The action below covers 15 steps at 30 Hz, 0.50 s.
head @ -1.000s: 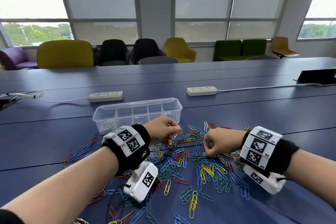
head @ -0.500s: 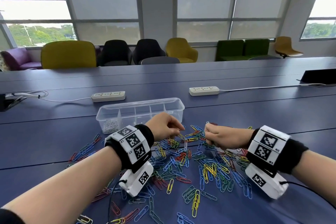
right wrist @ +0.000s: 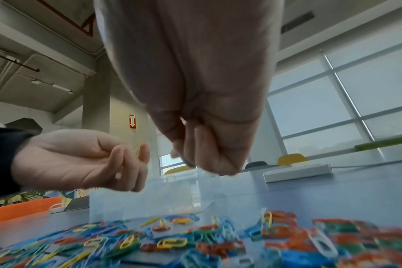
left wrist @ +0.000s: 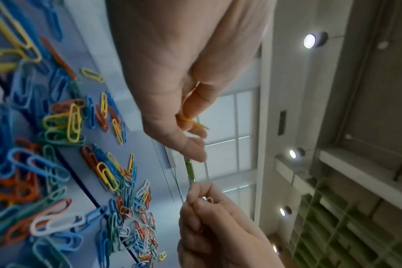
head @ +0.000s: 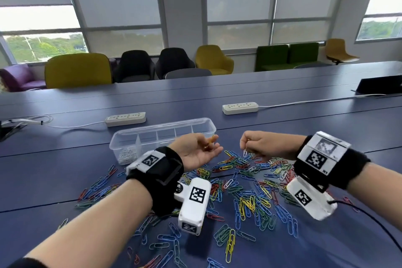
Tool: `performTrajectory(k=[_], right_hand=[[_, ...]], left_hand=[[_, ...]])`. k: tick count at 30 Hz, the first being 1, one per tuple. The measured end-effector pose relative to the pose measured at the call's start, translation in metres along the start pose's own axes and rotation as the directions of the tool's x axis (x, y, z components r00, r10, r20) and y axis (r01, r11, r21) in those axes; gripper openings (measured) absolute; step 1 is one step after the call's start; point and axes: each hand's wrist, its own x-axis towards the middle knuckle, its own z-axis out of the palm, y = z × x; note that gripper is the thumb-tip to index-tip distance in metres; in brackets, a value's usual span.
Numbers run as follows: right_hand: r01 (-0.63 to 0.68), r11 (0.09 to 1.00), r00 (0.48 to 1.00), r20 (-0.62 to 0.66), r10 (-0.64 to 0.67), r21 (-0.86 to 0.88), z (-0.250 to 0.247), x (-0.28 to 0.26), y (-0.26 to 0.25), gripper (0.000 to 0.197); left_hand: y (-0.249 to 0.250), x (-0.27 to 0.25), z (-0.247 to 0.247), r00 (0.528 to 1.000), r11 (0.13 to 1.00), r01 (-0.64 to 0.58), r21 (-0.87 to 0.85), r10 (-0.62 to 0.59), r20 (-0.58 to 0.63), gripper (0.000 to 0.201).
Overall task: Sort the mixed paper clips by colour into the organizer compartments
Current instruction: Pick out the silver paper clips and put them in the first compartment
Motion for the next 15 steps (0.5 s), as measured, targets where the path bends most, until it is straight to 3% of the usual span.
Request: performTrajectory(k=[4,6,11,13,15], right_hand=[[0.055,0.990,0.997,0.057,-0.048,-0.131,-0.006,0.005,-0.023,0.011],[0.121,0.974,0.991,0.074,-0.108,-0.191,-0.005,0.010,-0.036,0.017],[0.224,0.809,0.974,0.102,-0.202,-0.543,0.002,0.020,-0.053,0.034],[0.257,0.793,0.959,0.044,-0.281,-0.553,-0.001,0.019,-0.051,0.035],[0.310,0.838,0.934,-0.021,-0.357,-0.449,-0.009,0.018,-0.046,0.032]], left_hand=[[-0.013,0.011,-0.001,0.997,0.967,0.079,-0.241,-0.081,0.001,0.042],[-0.022,0.017,0.002,0.994,0.943,0.109,-0.314,-0.103,0.035,0.041],[-0.035,0.024,0.013,0.984,0.935,0.131,-0.328,-0.082,0.158,0.036],[-0.032,0.024,0.014,0.983,0.917,0.145,-0.371,-0.090,0.161,0.037],[-0.028,0.028,0.013,0.983,0.898,0.163,-0.408,-0.112,0.145,0.040]])
